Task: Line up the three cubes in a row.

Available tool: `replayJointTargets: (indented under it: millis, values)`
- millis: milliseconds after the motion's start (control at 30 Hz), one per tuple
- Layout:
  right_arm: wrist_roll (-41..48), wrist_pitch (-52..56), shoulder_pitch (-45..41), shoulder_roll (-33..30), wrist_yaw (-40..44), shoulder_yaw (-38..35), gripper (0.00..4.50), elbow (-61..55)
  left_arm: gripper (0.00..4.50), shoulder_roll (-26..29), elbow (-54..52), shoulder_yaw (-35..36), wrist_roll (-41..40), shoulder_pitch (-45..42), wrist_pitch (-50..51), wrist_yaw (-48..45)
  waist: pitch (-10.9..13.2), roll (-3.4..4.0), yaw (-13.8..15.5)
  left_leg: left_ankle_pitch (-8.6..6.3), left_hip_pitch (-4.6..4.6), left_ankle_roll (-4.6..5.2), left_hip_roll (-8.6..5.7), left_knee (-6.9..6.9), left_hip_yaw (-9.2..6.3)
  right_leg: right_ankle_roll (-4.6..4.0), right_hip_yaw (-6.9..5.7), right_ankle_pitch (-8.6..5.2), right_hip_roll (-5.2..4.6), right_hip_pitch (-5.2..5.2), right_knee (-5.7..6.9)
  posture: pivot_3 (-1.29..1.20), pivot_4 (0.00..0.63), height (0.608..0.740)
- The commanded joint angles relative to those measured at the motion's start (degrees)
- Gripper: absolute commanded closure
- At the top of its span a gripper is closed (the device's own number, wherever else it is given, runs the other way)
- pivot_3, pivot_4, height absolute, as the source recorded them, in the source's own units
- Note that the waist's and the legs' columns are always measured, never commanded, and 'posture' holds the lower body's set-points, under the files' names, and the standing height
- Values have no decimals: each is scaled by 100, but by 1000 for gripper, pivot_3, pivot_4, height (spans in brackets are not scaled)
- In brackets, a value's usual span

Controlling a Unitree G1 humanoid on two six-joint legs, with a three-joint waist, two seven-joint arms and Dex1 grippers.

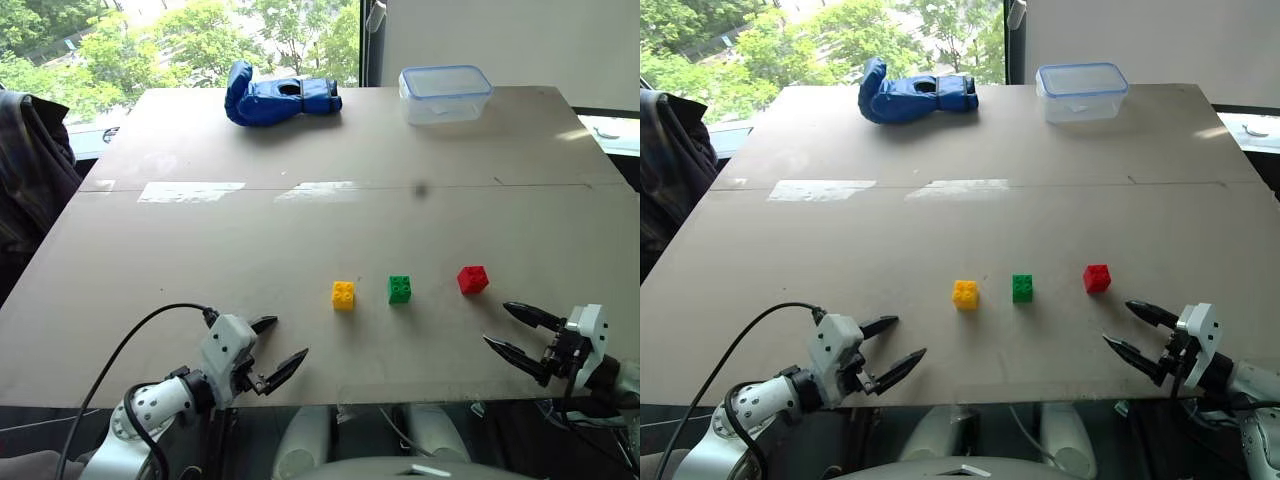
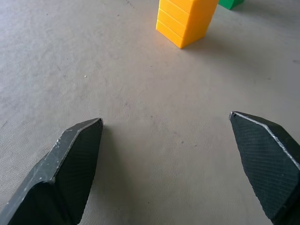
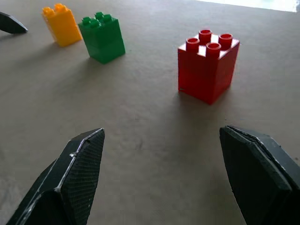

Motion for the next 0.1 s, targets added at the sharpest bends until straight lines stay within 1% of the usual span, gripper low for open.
replayJointTargets:
  millis: [33,100]
  values:
    - [22,-209,-50,-28,136,-150,465,5,57,-12,137,43,26,-48,-80,4,-1,5,1,0,0,0,0,0,0,0,0,0,0,0,0,0,150,740]
    - [33,-222,-63,-47,161,-152,465,31,57,-8,254,58,22,-81,-118,-27,-1,6,1,0,1,0,1,0,0,0,1,0,2,0,2,0,150,740]
